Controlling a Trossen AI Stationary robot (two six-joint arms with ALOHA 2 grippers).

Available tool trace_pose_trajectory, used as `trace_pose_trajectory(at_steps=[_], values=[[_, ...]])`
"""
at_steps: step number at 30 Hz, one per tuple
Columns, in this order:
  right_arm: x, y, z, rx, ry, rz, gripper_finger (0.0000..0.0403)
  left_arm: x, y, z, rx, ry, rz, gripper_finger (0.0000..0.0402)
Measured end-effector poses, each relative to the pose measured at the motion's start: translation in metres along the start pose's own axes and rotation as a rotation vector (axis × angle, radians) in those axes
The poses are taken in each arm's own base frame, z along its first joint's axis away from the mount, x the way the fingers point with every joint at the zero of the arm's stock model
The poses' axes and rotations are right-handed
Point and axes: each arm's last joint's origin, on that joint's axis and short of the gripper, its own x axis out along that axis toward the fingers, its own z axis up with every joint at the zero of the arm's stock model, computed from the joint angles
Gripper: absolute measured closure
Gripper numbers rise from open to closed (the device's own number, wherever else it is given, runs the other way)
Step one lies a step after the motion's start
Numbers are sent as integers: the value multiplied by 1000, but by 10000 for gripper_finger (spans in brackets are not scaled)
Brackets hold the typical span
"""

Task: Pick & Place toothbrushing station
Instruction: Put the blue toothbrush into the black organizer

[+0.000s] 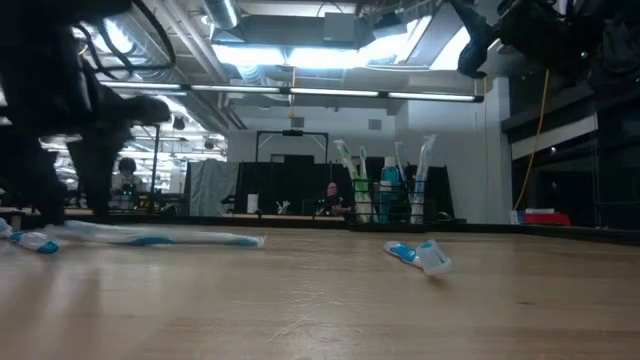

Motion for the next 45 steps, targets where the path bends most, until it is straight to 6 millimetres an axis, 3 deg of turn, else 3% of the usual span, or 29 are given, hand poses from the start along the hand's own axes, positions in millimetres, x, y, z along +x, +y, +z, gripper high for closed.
trace_pose_trajectory(at_steps=[5,8,16,20,25,31,35,41,45], values=[[1,5,0,24,-2,26,207,21,-15,-3,-15,-18,-48,226],[1,8,1,28,-7,37,207,31,-33,-1,-44,-53,-177,226],[0,15,5,32,-40,43,207,51,-80,28,-12,-219,-427,226],[0,8,0,70,14,-13,207,40,-116,45,93,-423,-660,226],[3,7,-8,54,83,-18,207,16,-126,53,231,-556,-676,226],[31,1,-26,37,473,-81,207,-37,-111,43,401,-725,-672,226],[69,-2,-27,-60,624,-33,207,-65,-93,37,493,-773,-644,226],[129,-49,-60,-19,844,40,207,-94,-53,22,539,-816,-599,226],[156,-78,-90,-27,1024,46,207,-111,-24,7,558,-811,-649,226]])
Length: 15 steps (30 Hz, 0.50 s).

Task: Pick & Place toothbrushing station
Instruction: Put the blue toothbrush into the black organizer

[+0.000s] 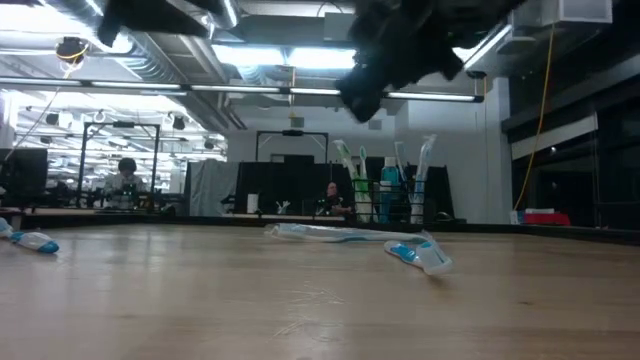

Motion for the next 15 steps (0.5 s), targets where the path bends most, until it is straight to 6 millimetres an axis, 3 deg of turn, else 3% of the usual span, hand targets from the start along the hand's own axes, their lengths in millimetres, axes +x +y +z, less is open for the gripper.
trace_pose_trajectory(at_steps=[8,15], values=[[54,-30,14,-153,215,-171,207,-39,-3,-8,16,53,-152,226],[95,-53,-11,-113,327,-230,207,-46,-5,-11,84,55,-182,234]])
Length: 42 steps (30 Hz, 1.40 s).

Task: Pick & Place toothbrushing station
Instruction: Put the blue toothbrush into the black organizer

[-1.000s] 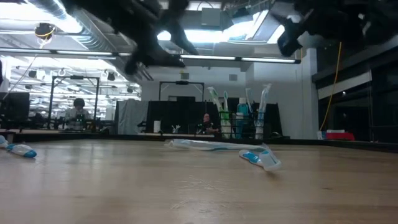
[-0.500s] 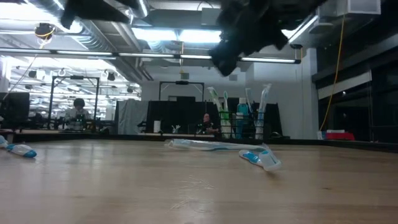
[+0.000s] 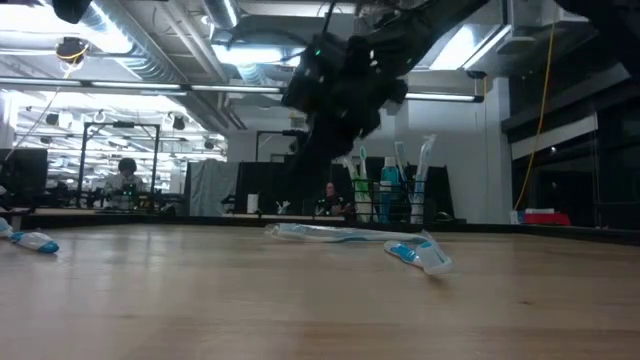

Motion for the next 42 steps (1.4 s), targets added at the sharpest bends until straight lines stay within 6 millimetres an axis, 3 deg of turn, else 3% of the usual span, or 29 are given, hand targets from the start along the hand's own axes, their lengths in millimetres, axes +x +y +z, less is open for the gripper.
trace_pose_trajectory(at_steps=[5,11,16,26,34,39,42], values=[[26,-2,-7,9,51,-18,207,-4,-2,-2,29,22,-29,246],[43,-2,-14,30,92,-45,211,-11,-3,-4,42,36,-61,252],[44,-2,-9,26,47,-68,242,-12,-4,-5,43,37,-67,252],[43,-4,-9,28,34,-65,342,-13,-5,-5,29,51,-83,252],[54,-5,-18,44,59,-30,348,-17,-6,-5,17,32,-89,252],[56,-4,-17,34,52,-31,393,-18,-6,-5,7,24,-89,252],[50,-4,-10,27,33,-57,398,-18,-6,-5,4,19,-87,252]])
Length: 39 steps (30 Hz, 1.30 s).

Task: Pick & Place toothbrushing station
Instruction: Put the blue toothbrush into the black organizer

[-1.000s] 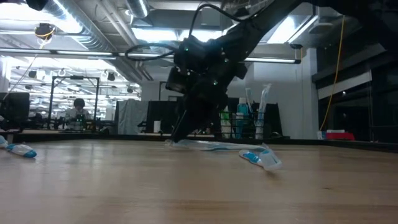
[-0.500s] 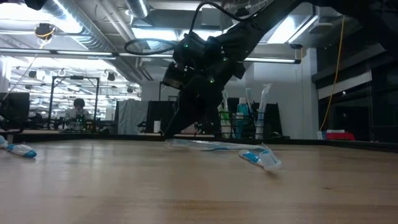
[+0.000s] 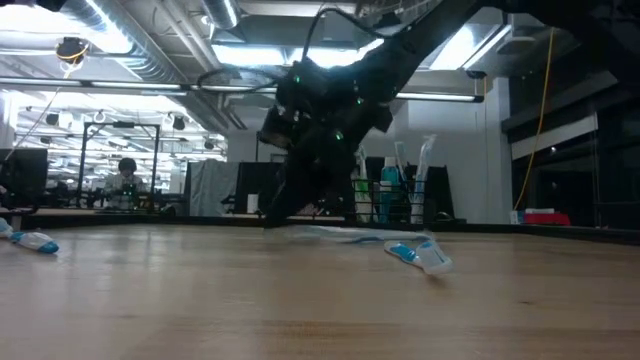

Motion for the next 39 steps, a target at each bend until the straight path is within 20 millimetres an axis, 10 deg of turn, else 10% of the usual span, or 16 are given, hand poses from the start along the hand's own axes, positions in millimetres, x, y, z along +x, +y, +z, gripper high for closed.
trace_pose_trajectory(at_steps=[10,25,39], values=[[-24,0,30,-21,20,-3,387,0,-1,1,-10,-3,-2,252],[-19,11,15,-2,173,49,170,0,-1,0,17,-3,-2,252],[-6,13,9,21,193,63,221,0,-1,0,18,4,-7,252]])
